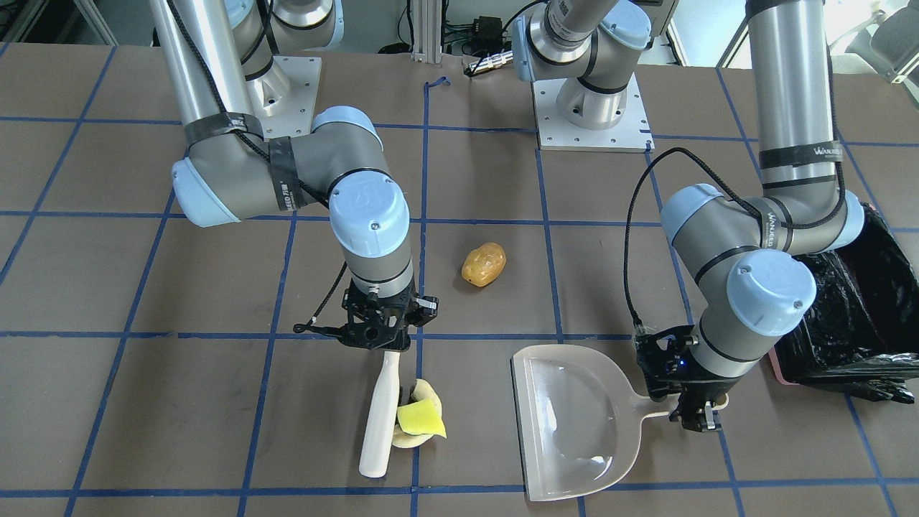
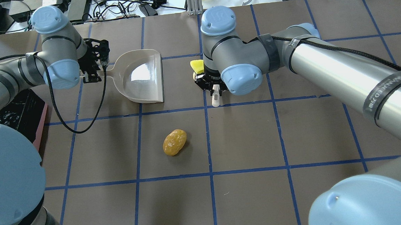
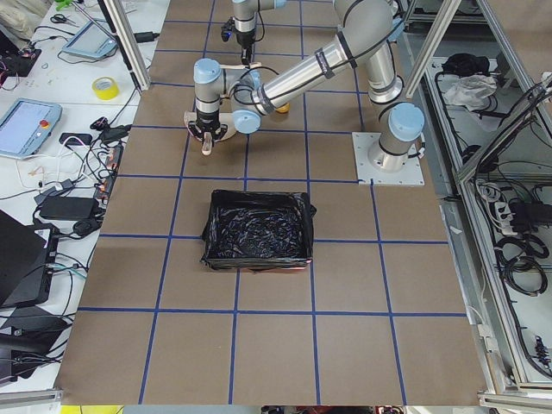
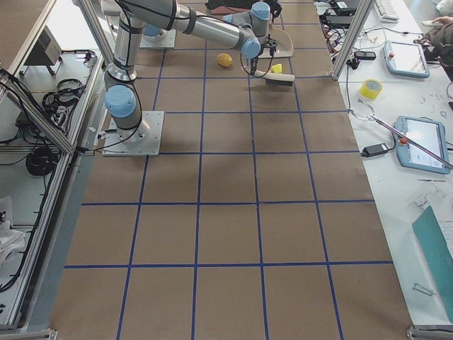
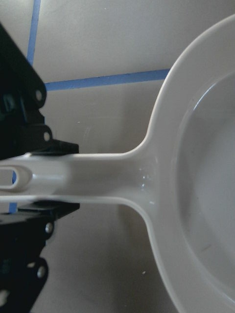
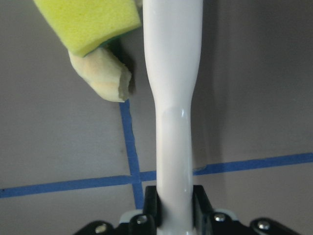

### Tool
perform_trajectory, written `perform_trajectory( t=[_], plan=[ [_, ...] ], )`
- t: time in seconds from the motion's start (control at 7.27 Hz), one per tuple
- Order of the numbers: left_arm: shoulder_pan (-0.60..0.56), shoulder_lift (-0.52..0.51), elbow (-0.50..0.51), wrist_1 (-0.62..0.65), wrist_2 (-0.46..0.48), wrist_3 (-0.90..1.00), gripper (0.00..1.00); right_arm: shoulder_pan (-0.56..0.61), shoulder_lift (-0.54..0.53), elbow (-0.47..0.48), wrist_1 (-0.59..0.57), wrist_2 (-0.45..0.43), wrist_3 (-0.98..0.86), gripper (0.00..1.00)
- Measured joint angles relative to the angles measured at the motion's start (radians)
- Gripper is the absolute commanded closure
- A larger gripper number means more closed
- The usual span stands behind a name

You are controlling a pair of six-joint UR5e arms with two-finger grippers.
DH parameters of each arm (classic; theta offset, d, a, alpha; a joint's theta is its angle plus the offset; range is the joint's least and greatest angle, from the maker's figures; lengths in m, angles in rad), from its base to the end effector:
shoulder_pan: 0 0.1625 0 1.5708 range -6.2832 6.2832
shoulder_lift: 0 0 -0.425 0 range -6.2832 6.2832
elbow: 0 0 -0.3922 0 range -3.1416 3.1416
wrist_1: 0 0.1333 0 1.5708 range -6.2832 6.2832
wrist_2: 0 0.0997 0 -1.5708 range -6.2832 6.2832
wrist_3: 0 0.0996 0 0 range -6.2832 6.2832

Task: Sweep and dump trash into bin
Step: 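Sweep the yellow-green sponge into the dustpan with the right gripper's brush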

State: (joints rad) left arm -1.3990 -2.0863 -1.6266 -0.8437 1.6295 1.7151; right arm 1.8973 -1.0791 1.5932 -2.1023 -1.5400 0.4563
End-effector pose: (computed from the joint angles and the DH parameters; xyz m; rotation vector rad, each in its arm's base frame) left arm -0.0139 -0.6655 0.2374 2.0734 2.1410 -0.0657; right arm 0.3356 -0.5658 0.2465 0.2011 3.1000 -0.0067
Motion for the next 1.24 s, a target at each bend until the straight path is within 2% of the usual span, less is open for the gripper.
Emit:
perform_trajectory(
  t=[0.41,0.83,1.24],
  plan=[
    [-0.002,-0.004,-0.002,-0.002,0.005,-0.003,1.0,0.068,0.049,-0.037,-0.04,0.016,0.102,1.0],
    [-0.004,-0.006,-0.003,-0.006,0.017,-0.004,1.0,0.122,0.072,-0.107,-0.047,0.094,0.204,1.0],
    [-0.006,0.001,-0.007,-0.008,0.018,-0.002,1.0,0.164,0.111,-0.148,-0.06,0.131,0.266,1.0]
  ],
)
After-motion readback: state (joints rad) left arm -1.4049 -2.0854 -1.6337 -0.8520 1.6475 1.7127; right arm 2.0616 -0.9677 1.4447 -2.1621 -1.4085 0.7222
